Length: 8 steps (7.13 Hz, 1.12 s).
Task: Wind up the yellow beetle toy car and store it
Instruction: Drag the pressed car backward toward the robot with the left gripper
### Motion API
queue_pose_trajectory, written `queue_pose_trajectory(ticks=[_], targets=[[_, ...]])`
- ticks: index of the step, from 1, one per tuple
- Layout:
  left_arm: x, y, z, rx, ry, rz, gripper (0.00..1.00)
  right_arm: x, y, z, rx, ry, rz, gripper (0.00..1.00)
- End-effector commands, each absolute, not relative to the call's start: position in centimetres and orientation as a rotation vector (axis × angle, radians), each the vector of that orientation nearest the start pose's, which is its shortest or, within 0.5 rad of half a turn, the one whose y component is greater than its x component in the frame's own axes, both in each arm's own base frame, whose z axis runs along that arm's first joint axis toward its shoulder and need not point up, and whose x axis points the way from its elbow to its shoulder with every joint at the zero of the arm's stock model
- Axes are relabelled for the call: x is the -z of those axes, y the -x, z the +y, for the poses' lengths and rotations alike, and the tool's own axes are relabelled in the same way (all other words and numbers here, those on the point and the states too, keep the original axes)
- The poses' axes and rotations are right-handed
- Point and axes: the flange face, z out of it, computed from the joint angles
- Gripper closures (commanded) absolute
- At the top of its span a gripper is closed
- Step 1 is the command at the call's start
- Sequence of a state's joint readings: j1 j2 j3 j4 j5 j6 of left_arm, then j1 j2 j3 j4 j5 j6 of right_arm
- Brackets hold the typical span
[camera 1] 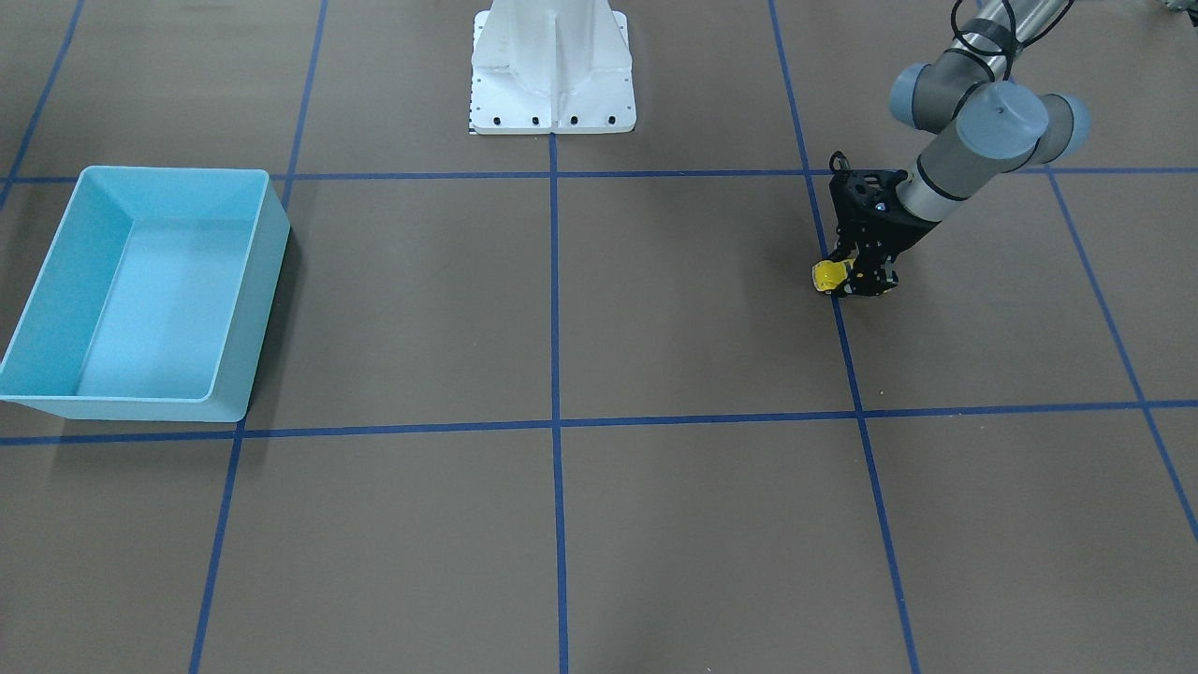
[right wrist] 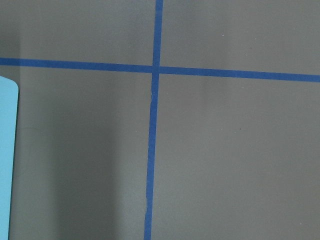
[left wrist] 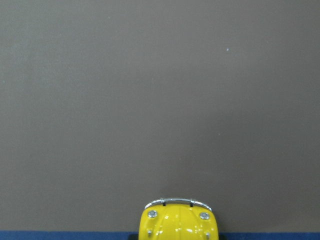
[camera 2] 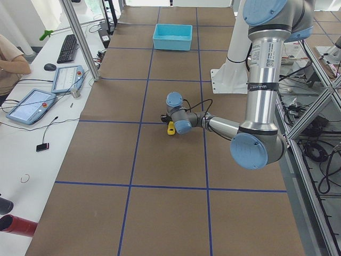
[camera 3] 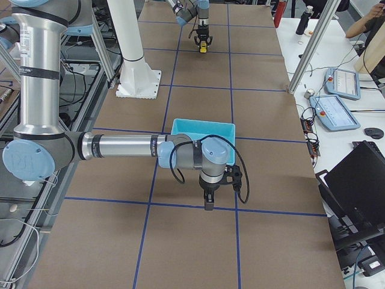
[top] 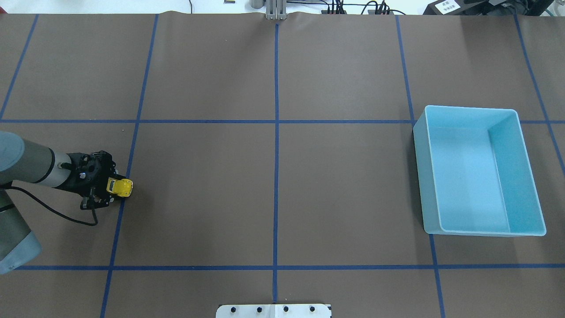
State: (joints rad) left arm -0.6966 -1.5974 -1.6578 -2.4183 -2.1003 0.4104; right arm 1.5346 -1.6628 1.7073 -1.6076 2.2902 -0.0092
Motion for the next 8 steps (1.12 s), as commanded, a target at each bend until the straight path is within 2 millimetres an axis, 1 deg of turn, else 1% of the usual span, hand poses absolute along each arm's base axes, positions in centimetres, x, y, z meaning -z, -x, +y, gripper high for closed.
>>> queue_pose_trajectory(ticks=[1,4,5,7,8], targets=[[-51.7,-34.8,-40.2,-1.403,-0.890,0.764,0.69,-64.2,-5.1,-45.5,0.047,0.003,-0.720,0.00],[-52.3,-34.6,-40.2,-1.406,-0.903,0.779,0.69,-64.2,-5.1,-45.6,0.047,0.001,-0.720,0.00],[-52.5,-34.1,-40.3,-1.400,-0.903,0.777,0.69,-64.2,-5.1,-45.5,0.047,0.003,-0.720,0.00],[-53.3,-33.3,-39.7,-1.401,-0.910,0.783,0.69,-64.2,-5.2,-45.5,0.045,0.002,-0.720,0.00],[-53.3,-33.2,-39.7,-1.403,-0.915,0.787,0.69,-64.2,-5.1,-45.5,0.047,0.003,-0.720,0.00]])
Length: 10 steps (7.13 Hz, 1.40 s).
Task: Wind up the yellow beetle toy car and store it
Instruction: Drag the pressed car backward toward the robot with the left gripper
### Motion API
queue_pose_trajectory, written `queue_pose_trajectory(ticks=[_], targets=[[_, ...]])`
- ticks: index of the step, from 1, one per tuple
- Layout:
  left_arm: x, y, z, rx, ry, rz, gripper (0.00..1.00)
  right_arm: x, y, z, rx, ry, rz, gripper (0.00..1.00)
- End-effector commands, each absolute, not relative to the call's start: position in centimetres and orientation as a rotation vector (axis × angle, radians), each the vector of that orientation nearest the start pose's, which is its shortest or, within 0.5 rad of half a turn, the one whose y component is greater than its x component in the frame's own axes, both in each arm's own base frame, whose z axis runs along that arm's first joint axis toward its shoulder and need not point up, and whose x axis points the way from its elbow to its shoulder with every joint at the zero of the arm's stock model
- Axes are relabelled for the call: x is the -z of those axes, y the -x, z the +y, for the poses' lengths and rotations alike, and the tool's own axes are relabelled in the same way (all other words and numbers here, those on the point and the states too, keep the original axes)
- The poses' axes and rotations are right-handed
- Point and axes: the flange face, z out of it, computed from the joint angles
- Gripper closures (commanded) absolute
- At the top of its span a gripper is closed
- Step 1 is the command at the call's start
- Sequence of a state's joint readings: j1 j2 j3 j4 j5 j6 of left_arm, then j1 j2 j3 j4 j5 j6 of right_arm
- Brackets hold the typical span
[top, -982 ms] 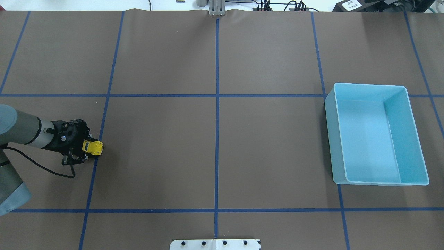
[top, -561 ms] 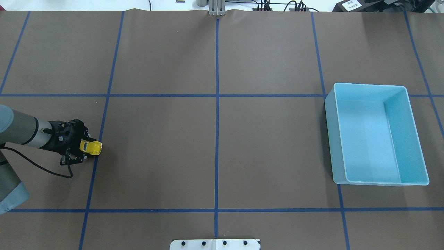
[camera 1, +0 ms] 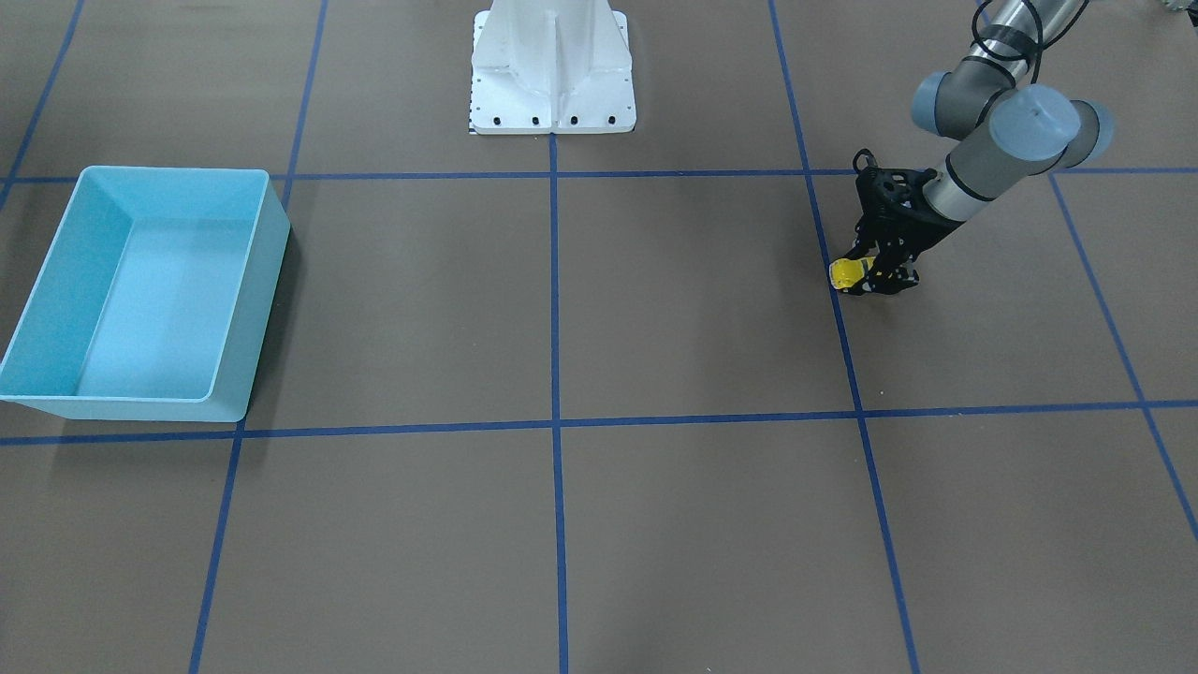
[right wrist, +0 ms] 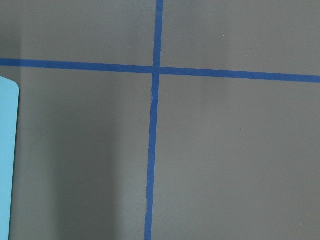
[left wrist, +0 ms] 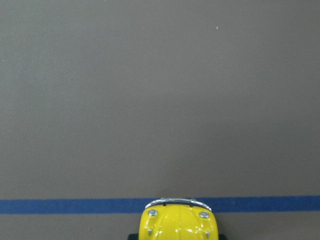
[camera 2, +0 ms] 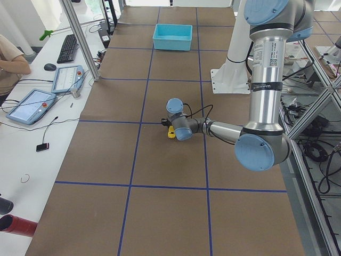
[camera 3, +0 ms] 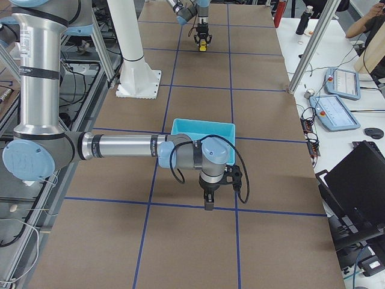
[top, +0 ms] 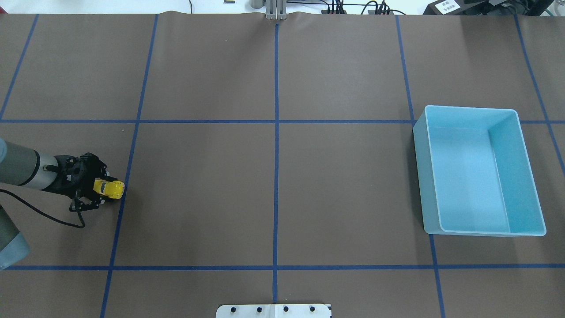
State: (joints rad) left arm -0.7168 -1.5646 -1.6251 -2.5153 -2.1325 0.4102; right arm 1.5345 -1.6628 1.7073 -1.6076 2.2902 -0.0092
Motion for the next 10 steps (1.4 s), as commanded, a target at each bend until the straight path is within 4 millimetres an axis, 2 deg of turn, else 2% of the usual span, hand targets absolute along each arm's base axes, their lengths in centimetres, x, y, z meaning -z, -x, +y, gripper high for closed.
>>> queue_pose_trajectory(ticks=[1,5,6,7,8,10], targets=[[-53.5,-33.0,-39.5,-1.403,-0.912,0.788,0.69,-64.2,-5.1,-45.5,0.047,0.003,-0.720,0.00],[-53.5,-32.8,-39.7,-1.401,-0.912,0.790,0.69,-64.2,-5.1,-45.6,0.047,0.001,-0.720,0.00],[-53.5,-32.7,-39.7,-1.399,-0.913,0.792,0.66,-64.2,-5.1,-45.6,0.047,0.001,-0.720,0.00],[-53.3,-32.6,-39.7,-1.433,-0.928,0.795,0.01,-64.2,-5.1,-45.5,0.047,0.003,-0.720,0.00],[-53.2,-31.4,-40.6,-1.409,-0.939,0.780,0.00,-64.2,-5.1,-45.6,0.047,0.003,-0.720,0.00],[-52.8,-31.3,-40.6,-1.410,-0.946,0.781,0.00,-64.2,-5.1,-45.6,0.047,0.003,-0.720,0.00]])
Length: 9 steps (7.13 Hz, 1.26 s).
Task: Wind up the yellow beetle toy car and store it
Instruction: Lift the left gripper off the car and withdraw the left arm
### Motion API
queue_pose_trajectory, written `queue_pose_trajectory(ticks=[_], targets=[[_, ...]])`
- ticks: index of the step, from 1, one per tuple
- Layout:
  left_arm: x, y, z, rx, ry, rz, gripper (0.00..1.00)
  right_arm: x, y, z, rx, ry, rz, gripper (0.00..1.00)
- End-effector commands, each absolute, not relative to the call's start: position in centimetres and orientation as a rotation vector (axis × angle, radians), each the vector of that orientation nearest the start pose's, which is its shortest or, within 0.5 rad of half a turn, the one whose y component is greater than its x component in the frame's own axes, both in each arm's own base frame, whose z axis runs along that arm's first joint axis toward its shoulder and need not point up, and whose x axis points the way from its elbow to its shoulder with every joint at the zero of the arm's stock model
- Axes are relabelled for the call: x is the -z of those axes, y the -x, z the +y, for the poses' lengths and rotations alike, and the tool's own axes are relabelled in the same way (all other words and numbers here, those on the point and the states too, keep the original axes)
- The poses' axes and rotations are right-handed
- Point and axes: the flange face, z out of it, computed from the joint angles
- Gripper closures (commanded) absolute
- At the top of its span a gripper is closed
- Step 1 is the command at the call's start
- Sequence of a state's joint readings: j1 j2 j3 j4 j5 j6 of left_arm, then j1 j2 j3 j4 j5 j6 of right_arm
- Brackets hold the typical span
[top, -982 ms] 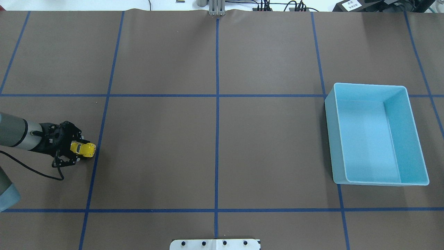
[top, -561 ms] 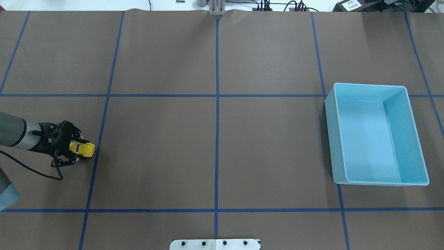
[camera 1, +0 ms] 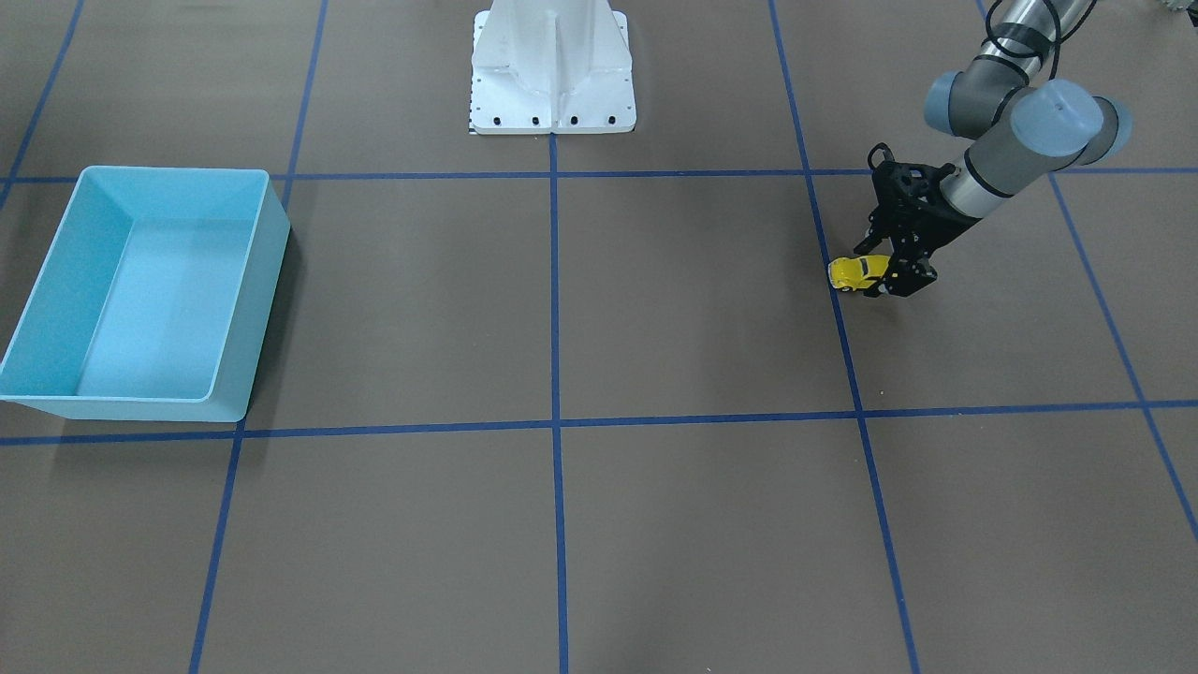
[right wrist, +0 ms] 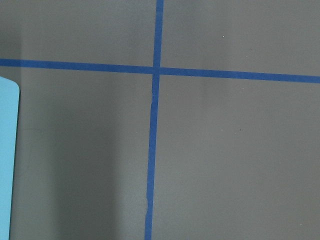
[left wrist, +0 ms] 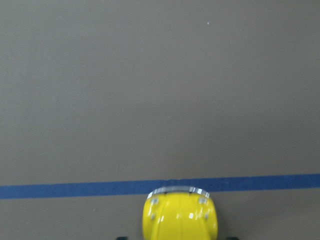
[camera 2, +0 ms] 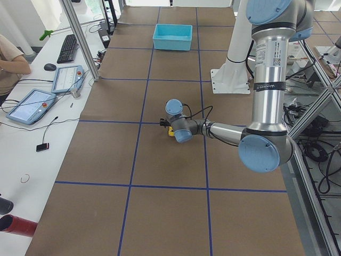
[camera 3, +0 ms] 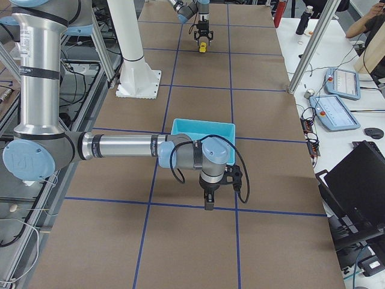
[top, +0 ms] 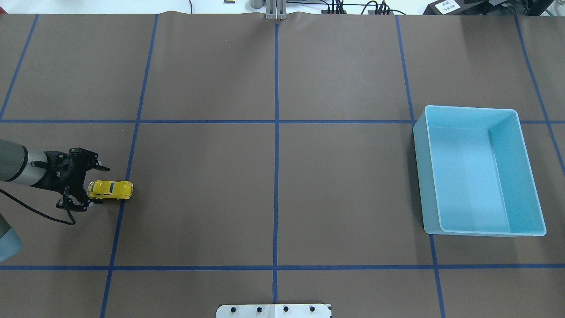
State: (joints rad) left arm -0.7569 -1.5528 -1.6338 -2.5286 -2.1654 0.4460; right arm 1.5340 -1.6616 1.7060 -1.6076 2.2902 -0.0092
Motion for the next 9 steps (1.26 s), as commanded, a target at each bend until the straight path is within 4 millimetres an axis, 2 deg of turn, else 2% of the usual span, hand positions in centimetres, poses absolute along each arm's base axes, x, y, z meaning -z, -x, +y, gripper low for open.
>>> queue_pose_trajectory(ticks=[1,2,3,5,6,7,8,9], targets=[[-53.0,-30.6,-41.0,-1.399,-0.936,0.788,0.00,-64.2,-5.2,-45.5,0.045,0.002,-0.720,0.00],[-53.0,-30.0,-41.5,-1.384,-0.933,0.786,0.00,-64.2,-5.1,-45.5,0.047,0.003,-0.720,0.00],[-53.2,-28.4,-42.6,-1.350,-0.909,0.782,0.00,-64.2,-5.1,-45.6,0.047,0.003,-0.720,0.00],[-54.0,-20.7,-46.7,-1.166,-0.705,0.784,0.00,-64.2,-5.2,-45.5,0.044,0.001,-0.720,0.00],[-54.9,-16.4,-48.2,-1.003,-0.588,0.769,0.00,-64.0,-5.1,-45.5,0.047,-0.001,-0.721,0.00],[-56.1,-13.1,-49.1,-0.828,-0.474,0.767,0.00,-64.1,-5.1,-45.6,0.046,0.000,-0.721,0.00],[-57.9,-8.7,-49.7,-0.621,-0.352,0.760,0.00,-64.1,-5.1,-45.7,0.045,0.001,-0.721,0.00],[-59.8,-5.2,-49.6,-0.470,-0.262,0.753,0.00,-64.0,-5.2,-45.8,0.045,-0.002,-0.720,0.00]])
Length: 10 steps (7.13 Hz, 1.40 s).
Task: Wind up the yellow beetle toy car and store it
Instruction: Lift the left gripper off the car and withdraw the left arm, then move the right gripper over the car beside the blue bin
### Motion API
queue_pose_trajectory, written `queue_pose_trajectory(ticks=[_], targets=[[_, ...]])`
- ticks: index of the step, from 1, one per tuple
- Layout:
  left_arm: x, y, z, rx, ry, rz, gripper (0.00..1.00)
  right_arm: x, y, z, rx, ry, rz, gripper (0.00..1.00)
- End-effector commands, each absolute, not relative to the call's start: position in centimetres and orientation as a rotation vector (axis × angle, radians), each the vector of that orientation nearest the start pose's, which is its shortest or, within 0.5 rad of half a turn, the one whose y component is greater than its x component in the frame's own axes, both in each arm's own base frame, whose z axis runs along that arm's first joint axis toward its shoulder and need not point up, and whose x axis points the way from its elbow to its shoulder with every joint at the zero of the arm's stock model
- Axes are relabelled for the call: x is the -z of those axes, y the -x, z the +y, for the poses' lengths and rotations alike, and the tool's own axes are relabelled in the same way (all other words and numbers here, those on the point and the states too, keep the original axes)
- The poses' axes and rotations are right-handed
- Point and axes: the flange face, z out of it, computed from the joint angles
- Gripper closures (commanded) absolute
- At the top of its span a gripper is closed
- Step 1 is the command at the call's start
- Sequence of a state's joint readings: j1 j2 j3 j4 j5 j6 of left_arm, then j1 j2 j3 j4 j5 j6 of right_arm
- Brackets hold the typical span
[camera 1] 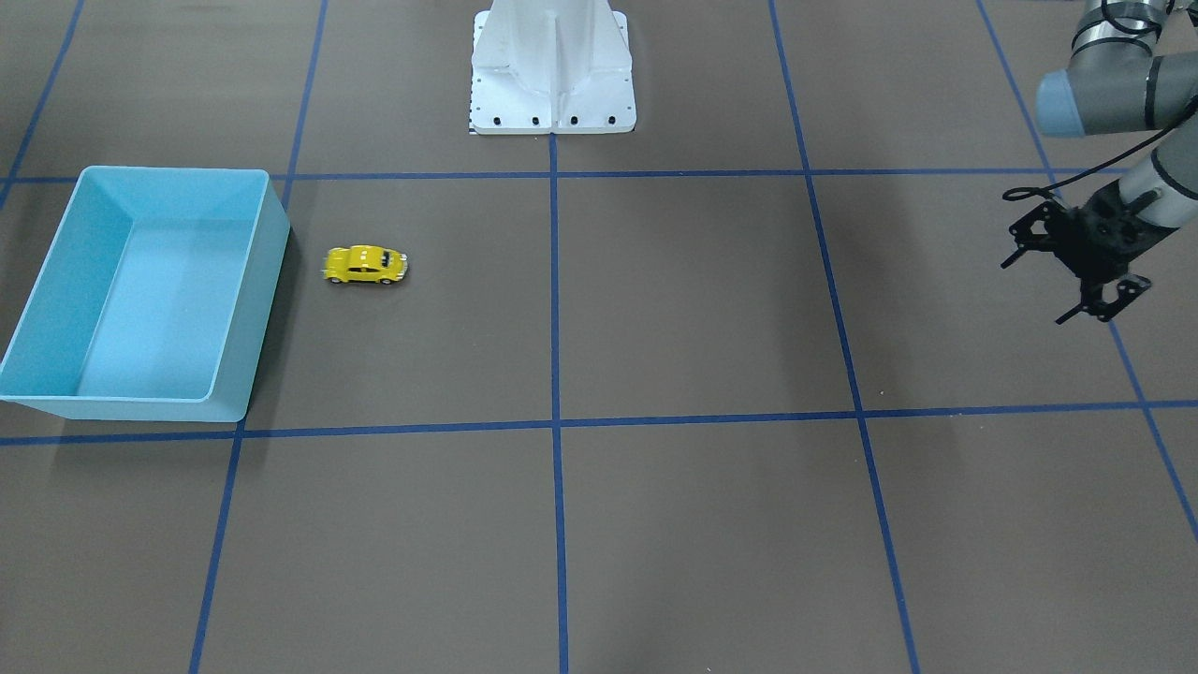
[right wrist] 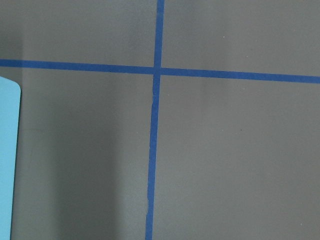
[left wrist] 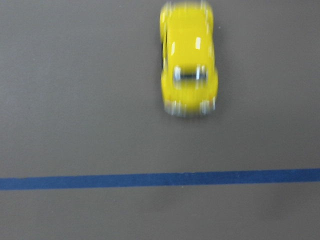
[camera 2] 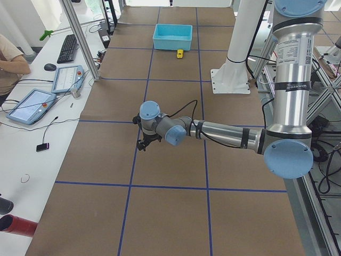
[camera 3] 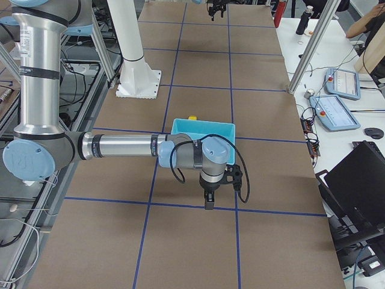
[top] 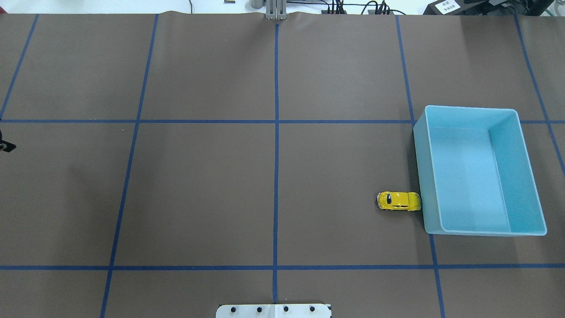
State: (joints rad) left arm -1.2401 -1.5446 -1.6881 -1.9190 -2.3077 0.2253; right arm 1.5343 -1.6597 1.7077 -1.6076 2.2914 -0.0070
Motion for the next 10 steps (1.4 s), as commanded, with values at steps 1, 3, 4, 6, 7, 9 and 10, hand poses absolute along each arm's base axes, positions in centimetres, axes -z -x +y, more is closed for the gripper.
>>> queue_pose_trajectory(ticks=[1,3,4,6,7,9,10], targets=[[-61.6,-2.2,-49.4,-0.374,-0.207,0.745,0.00,-64.0,-5.1,-45.9,0.047,-0.003,-0.718,0.00],[-66.2,3.6,-49.1,-0.202,-0.151,0.735,0.00,-63.7,-5.1,-46.2,0.053,-0.011,-0.718,0.00],[-66.9,5.2,-48.8,-0.082,-0.117,0.738,0.00,-61.6,-5.0,-47.6,0.066,-0.051,-0.722,0.00],[-67.2,7.0,-48.0,0.053,-0.055,0.800,0.00,-53.0,-2.1,-53.2,0.180,-0.199,-0.738,0.00],[-66.3,7.7,-48.8,0.087,-0.014,0.809,0.00,-46.8,2.9,-54.6,0.311,-0.284,-0.753,0.00],[-66.2,7.7,-48.2,0.089,-0.014,0.821,0.00,-36.1,12.4,-54.2,0.534,-0.421,-0.801,0.00],[-67.0,7.7,-47.5,0.091,-0.001,0.820,0.00,-32.3,17.5,-51.6,0.662,-0.465,-0.827,0.00]])
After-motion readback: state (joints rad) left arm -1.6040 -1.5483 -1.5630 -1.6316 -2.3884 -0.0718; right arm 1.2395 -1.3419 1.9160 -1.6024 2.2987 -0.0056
